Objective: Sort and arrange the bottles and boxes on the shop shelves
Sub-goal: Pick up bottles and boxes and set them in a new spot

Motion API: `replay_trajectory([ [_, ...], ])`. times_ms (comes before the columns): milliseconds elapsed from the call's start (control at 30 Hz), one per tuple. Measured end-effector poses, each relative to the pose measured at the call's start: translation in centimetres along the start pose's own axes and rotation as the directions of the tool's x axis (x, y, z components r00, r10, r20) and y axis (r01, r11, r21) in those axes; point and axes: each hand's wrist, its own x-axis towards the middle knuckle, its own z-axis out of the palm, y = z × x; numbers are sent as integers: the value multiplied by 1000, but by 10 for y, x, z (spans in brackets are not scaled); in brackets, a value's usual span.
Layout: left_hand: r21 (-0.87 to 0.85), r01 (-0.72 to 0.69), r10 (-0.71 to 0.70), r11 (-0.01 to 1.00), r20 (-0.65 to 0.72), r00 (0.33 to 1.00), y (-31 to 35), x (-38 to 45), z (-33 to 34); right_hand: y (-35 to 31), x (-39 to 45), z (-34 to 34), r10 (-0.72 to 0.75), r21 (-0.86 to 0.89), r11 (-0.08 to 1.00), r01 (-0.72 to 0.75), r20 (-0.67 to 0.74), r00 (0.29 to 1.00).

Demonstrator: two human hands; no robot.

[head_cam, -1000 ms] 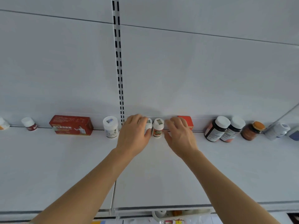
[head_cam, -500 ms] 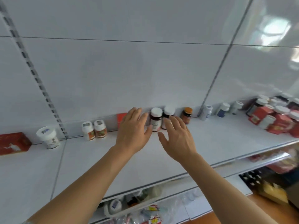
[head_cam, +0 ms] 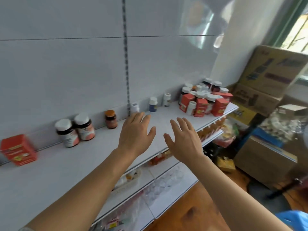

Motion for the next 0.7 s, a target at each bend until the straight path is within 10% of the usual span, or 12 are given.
replay_trajectory([
  [700,-123,-150,166,981,131,977,156,234,191,292,139,4,186,-117,976,-184,6,982],
])
